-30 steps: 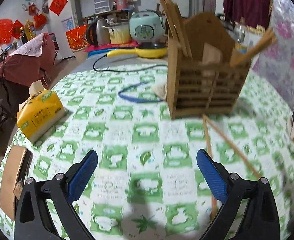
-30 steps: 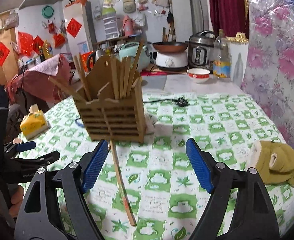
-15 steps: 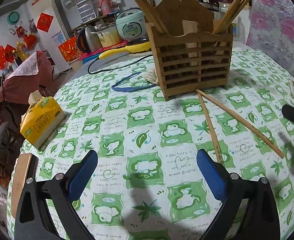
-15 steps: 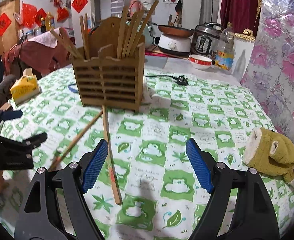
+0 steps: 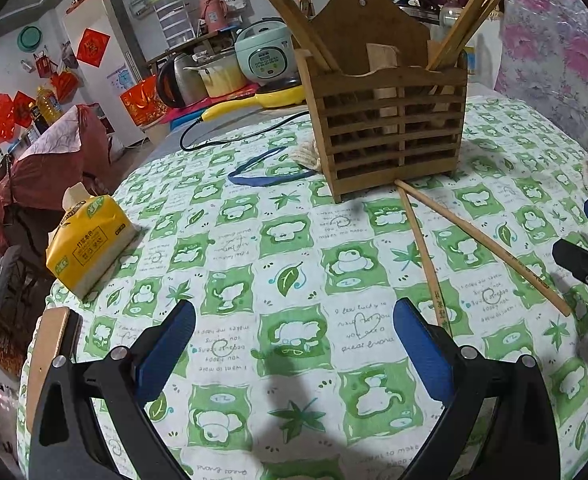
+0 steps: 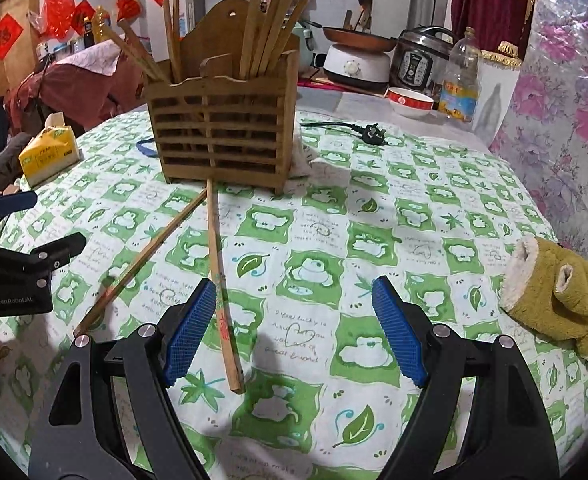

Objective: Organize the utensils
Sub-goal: 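Move both open tools back toward the last chopsticks on the cloth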

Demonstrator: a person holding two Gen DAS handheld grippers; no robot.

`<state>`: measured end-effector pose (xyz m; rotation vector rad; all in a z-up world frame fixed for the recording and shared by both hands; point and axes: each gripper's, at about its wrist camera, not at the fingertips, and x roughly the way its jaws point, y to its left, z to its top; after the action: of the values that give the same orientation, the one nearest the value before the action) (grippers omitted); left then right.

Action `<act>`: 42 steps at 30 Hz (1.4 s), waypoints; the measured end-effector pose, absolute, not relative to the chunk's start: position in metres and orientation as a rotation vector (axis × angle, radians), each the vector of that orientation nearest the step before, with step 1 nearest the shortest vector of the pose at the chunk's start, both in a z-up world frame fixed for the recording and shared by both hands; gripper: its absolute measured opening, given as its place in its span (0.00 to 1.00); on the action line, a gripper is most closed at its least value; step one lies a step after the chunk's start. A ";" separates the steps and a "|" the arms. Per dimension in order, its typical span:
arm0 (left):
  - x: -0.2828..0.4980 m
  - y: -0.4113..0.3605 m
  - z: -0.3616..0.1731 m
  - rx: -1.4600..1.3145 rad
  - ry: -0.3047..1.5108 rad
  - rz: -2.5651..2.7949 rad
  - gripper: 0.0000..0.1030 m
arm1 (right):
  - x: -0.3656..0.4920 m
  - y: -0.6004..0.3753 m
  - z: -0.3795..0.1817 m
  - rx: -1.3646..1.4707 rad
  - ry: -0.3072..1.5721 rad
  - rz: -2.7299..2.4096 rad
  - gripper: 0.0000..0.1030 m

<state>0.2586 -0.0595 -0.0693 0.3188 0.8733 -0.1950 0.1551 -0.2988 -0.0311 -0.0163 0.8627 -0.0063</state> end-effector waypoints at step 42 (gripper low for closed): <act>0.254 -0.066 -0.068 0.352 0.848 -0.185 0.94 | 0.157 -0.302 -0.035 -0.005 0.882 -0.030 0.76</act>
<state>0.2536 -0.0660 -0.0682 0.3518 0.8485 -0.1848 0.1571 -0.3024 -0.0346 -0.0050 0.8818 -0.0295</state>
